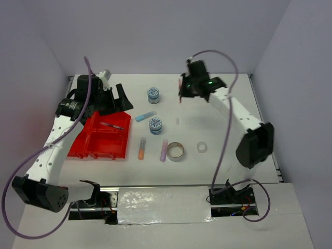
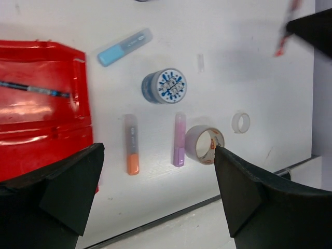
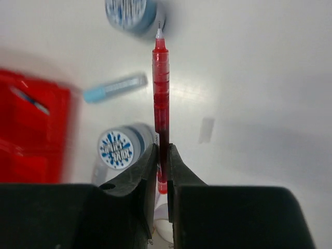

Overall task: Sort the stationery into containers
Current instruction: Pick up the pen from the center of the board, then close the pen cap on the pen.

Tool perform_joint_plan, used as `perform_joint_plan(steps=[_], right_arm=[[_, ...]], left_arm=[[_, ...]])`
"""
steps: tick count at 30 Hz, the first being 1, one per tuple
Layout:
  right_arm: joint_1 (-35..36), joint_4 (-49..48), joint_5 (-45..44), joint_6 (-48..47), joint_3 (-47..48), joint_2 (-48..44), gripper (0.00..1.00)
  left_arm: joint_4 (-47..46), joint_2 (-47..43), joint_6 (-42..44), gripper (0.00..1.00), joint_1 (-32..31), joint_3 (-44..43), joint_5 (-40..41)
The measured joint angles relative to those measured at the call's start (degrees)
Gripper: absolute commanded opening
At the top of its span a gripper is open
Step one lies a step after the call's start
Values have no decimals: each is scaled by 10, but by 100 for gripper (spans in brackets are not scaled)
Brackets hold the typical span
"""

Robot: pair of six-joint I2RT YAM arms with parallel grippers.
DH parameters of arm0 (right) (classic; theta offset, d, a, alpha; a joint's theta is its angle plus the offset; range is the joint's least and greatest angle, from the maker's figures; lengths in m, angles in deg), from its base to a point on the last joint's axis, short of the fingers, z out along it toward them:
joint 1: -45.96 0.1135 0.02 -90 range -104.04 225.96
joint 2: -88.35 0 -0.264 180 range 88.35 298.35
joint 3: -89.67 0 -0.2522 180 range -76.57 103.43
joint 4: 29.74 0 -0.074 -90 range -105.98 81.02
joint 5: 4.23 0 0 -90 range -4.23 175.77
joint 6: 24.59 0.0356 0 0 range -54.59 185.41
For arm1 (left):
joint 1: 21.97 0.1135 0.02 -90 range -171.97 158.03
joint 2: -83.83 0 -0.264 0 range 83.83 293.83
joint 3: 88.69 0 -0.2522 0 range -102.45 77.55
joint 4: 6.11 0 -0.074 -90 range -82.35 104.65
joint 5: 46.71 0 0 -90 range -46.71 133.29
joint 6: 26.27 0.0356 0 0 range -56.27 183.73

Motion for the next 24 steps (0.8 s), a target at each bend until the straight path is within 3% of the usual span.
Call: perform_joint_plan(steps=[5,11,19,24], right_arm=[[-121,45,-42,7,8,-172,0],[-199,134,-91,5,-115,-382,0],[-207,187,-73,-14,-207,-476,0],[-207,196,-39,-19,-259,-496,0]], left_arm=[[-24,110,-38,96,-106,-86,47],[-40,319,-79,88,-244,-227,148],[59,602,-130,80,-309,-473,251],[85,685,-155,76,-312,-518,257]])
